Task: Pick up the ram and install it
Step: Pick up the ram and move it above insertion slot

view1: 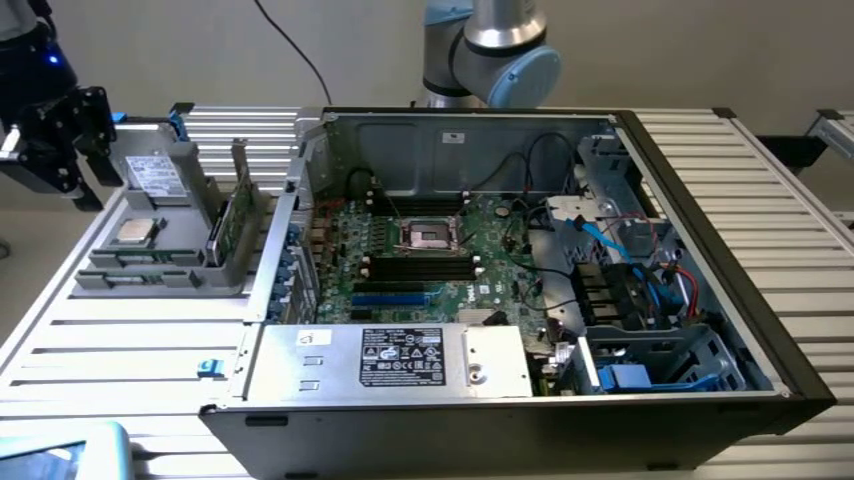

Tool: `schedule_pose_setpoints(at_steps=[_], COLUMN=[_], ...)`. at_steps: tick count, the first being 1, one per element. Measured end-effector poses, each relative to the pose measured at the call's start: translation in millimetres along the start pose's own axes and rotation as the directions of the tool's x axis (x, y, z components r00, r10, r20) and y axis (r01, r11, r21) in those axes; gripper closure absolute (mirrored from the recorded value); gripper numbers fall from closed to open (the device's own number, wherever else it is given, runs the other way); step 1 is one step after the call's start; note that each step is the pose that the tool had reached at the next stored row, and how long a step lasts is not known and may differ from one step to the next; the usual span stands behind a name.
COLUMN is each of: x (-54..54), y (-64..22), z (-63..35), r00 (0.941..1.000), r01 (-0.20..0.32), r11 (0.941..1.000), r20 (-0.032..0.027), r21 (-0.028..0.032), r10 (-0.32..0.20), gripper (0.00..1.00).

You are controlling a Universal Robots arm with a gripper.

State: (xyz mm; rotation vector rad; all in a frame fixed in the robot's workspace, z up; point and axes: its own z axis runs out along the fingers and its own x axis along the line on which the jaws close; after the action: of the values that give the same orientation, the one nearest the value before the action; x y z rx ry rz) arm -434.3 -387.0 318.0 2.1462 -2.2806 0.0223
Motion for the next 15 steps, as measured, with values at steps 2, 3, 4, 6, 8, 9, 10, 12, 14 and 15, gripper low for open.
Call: schedule_pose_setpoints(at_steps=[2,3,4,6,8,9,10,12,14,15], x=[0.2,0.2,0.2,0.2,0.1,0.1,0.0,0.5,2.2,3.1], y=[0.0,0.0,0.0,-0.1,-0.3,-0.4,-0.4,-0.5,-0.6,-0.6], z=[3.8,5.5,7.3,11.0,14.7,16.5,18.2,22.0,25.5,27.3], r00=[1.0000,1.0000,1.0000,1.0000,1.0000,1.0000,1.0000,1.0000,1.0000,1.0000], r01=[0.000,0.000,0.000,0.000,0.000,0.000,0.000,0.000,0.000,0.000], r11=[1.0000,1.0000,1.0000,1.0000,1.0000,1.0000,1.0000,1.0000,1.0000,1.0000], r20=[0.0001,0.0000,0.0000,0.0000,0.0001,0.0001,0.0000,0.0000,-0.0001,-0.0001], r21=[0.0002,0.0000,0.0000,0.0000,0.0001,0.0002,0.0000,0.0000,-0.0001,0.0000], r10=[0.000,0.000,0.000,0.000,0.000,0.000,0.000,0.000,0.000,0.000], gripper=[0.51,0.51,0.51,0.51,0.51,0.51,0.51,0.51,0.51,0.51])
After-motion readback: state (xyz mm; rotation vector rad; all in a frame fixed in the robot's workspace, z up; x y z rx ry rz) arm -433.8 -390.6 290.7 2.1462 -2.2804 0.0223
